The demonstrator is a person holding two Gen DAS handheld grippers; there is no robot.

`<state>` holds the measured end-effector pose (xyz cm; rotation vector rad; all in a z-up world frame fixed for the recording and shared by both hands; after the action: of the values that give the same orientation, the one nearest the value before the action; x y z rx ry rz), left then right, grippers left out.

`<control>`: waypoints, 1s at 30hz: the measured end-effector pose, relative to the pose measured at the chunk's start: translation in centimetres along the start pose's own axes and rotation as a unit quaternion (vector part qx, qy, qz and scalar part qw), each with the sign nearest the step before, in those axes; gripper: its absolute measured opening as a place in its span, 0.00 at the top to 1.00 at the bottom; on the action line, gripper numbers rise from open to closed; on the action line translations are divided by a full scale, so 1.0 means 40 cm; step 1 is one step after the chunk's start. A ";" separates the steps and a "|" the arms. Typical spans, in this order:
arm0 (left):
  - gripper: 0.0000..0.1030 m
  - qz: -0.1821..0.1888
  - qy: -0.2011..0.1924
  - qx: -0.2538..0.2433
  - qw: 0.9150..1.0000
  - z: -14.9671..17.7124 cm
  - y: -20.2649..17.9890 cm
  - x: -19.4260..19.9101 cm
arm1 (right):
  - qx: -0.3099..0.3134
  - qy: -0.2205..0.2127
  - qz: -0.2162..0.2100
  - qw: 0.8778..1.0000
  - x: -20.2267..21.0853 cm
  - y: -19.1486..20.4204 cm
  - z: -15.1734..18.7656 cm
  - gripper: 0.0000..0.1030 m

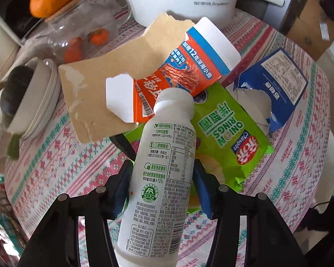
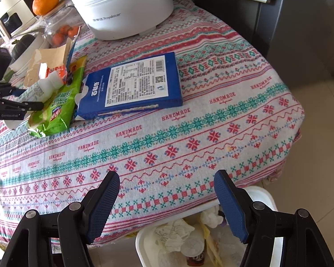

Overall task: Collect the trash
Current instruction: 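Grasp the white yogurt bottle with the left gripper and lift it, then hold the yogurt bottle in the left gripper while the right gripper grasps the blue biscuit box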

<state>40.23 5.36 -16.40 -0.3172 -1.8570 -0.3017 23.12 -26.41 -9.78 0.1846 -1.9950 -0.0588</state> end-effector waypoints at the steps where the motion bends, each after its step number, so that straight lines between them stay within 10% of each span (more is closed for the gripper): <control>1: 0.48 0.011 -0.012 0.024 1.000 0.020 0.000 0.018 | -0.001 0.001 0.000 1.000 -0.004 0.002 0.000 0.27; 12: 0.49 0.063 -0.041 0.163 0.984 0.219 -0.055 0.133 | 0.023 0.039 -0.041 0.998 -0.089 0.066 -0.060 0.26; 21: 0.50 0.053 0.030 0.182 0.981 0.373 -0.069 0.084 | 0.073 0.022 -0.019 0.997 -0.153 0.042 -0.147 0.26; 30: 0.50 0.056 0.003 0.203 0.978 0.370 -0.053 0.124 | 0.131 0.034 -0.051 0.989 -0.230 0.015 -0.215 0.24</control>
<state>24.91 9.08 -16.16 -0.1378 -1.8373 0.1545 34.63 -24.01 -14.38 0.4524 -1.9189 0.1432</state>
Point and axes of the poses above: each gripper's, at about its wrist camera, not at the fingertips, and x roughly against the way its jaws point, y to its left, z to its underside, the point moved 4 cm from there along -x, roughly the way its jaws point, and after that the axes turned 5 degrees about x, right-handed, at the moved point
